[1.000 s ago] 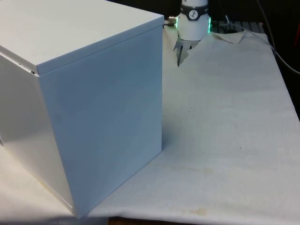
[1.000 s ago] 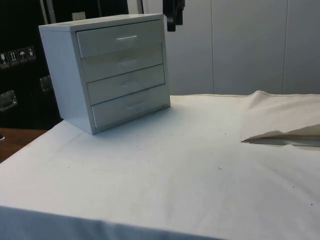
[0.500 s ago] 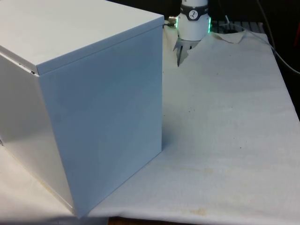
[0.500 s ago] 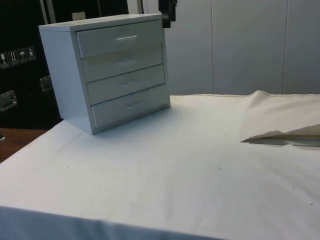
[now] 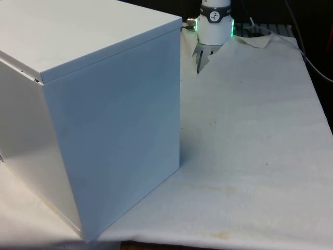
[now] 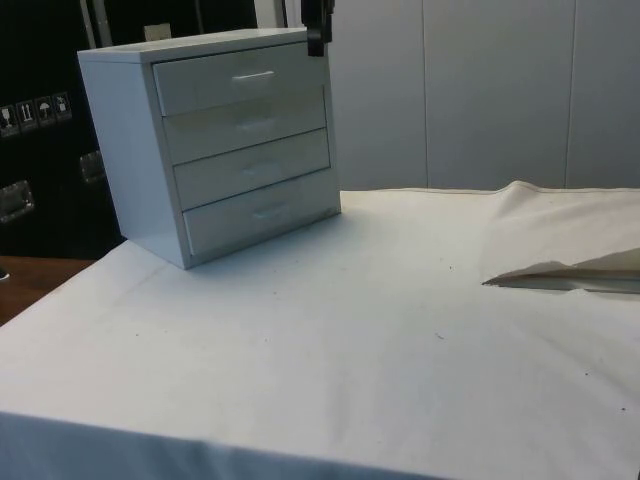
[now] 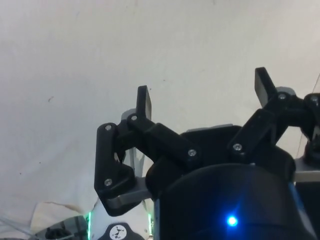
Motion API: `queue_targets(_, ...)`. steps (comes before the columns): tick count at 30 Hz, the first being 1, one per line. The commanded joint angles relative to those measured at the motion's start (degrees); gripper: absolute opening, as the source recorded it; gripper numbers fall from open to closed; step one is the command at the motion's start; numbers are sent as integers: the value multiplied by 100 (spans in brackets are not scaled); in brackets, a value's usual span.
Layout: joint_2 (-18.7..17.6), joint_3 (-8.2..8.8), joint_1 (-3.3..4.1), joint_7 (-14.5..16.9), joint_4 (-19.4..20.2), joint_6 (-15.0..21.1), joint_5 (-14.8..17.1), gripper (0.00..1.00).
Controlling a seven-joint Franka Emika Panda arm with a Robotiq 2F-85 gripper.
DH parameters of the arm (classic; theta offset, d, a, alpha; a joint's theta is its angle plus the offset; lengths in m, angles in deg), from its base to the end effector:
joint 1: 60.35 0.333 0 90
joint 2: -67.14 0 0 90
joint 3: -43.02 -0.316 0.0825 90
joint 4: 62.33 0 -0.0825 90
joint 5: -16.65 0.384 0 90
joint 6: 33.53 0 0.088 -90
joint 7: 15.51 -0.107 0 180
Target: Open the drawer, then close it.
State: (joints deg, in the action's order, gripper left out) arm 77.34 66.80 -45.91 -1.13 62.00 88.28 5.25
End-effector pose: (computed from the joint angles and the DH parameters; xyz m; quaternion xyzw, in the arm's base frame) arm 0.5042 -0.0991 0.4749 0.9926 0.0917 0.0492 0.0631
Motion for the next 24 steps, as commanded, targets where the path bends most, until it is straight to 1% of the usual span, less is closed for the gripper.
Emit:
queue_targets(1,-57,17,11,86,-52,34,63,100)
queue_targets(3,-155,34,11,166,-143,63,86,100)
queue_targets(4,-92,11,0,80,-86,29,17,100)
queue_targets(5,-155,34,11,166,-143,63,86,100)
queue_targets(11,-441,63,0,413,-407,132,172,100)
queue_targets(12,-418,57,-11,361,-395,120,115,100)
queue_targets(13,-476,69,0,441,-447,132,189,100)
queue_targets(17,-636,86,-6,550,-607,149,235,100)
queue_targets(19,-773,92,-6,625,-739,160,292,100)
queue_targets(20,-773,92,-6,625,-739,160,292,100)
queue_targets(21,-859,92,-11,665,-825,166,315,100)
queue_targets(22,-802,86,-11,596,-773,160,241,100)
queue_targets(23,-905,92,-11,688,-865,172,332,100)
queue_targets(24,-945,92,-11,710,-905,178,344,100)
